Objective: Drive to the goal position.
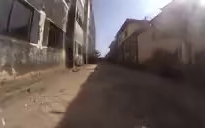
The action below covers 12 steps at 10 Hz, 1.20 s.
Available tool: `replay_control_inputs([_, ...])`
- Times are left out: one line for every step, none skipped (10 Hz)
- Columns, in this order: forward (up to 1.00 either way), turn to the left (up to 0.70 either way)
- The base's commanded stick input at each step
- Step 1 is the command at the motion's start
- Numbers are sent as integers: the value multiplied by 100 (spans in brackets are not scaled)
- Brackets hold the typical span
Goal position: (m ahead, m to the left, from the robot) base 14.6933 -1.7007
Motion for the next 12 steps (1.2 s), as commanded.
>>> replay_control_inputs([100,0])
replay_control_inputs([100,0])
replay_control_inputs([100,0])
replay_control_inputs([100,0])
replay_control_inputs([100,0])
replay_control_inputs([100,0])
replay_control_inputs([100,0])
replay_control_inputs([100,0])
replay_control_inputs([100,0])
replay_control_inputs([100,-3])
replay_control_inputs([100,-18])
replay_control_inputs([100,-27])
